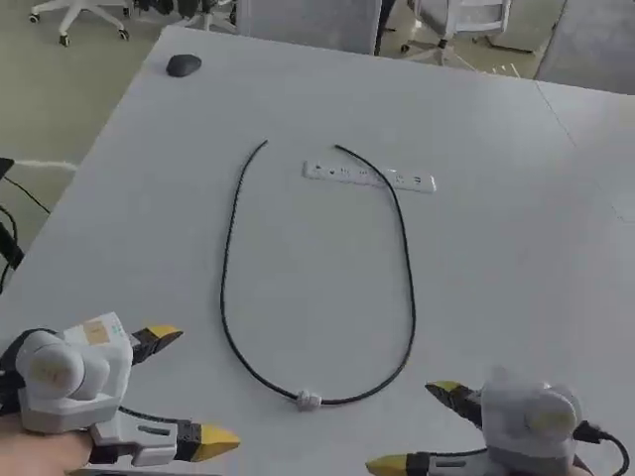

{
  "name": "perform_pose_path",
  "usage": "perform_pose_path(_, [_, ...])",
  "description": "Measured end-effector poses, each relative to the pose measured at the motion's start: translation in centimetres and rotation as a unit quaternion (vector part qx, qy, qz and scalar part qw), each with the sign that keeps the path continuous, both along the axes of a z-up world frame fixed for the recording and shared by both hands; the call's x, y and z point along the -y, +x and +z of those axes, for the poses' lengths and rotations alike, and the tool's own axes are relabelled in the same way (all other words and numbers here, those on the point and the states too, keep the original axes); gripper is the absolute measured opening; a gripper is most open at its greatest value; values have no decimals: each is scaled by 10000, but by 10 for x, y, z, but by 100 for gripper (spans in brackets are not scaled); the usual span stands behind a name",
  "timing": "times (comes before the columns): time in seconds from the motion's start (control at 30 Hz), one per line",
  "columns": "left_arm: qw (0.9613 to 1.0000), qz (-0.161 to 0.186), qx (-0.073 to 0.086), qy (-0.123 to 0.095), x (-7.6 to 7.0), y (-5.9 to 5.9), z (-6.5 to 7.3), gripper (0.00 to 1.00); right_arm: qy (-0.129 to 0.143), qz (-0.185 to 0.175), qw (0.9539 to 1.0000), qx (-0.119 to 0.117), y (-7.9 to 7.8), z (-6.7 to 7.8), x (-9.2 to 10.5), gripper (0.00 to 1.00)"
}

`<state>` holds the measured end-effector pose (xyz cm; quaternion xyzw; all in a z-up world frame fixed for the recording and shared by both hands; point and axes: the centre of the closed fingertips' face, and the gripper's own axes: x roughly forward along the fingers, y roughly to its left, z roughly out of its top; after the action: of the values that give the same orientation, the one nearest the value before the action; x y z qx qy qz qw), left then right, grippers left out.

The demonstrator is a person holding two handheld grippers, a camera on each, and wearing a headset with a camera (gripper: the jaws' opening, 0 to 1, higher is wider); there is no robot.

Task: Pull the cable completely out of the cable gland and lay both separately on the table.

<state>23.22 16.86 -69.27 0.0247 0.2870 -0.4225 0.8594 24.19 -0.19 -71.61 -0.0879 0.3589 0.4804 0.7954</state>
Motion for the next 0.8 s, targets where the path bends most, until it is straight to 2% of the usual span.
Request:
perform_pose_path(0.17, [10000, -42, -61, 49, 2, -4, -4, 98, -44, 48, 10000, -1, 5, -4, -4, 83])
perform_pose_path(0.33, [10000, 12, -60, 17, 3, -2, -4, 98, -70, 175, 9998, -7, 3, -5, -9, 82])
perform_pose_path(0.53, [10000, -8, -91, 29, 7, -1, -6, 98, -193, 305, 9993, -30, 3, -11, -9, 80])
perform_pose_path(0.67, [9999, 23, -102, 46, 5, 0, -7, 98, -291, 358, 9989, -25, 6, -15, -10, 77])
perform_pose_path(0.73, [9999, 43, -88, 34, 5, 1, -6, 98, -434, 421, 9982, 57, 9, -17, -8, 77])
perform_pose_path(0.8, [9999, 50, -89, 22, 6, 0, -7, 98, -437, 442, 9981, 39, 12, -18, -9, 76])
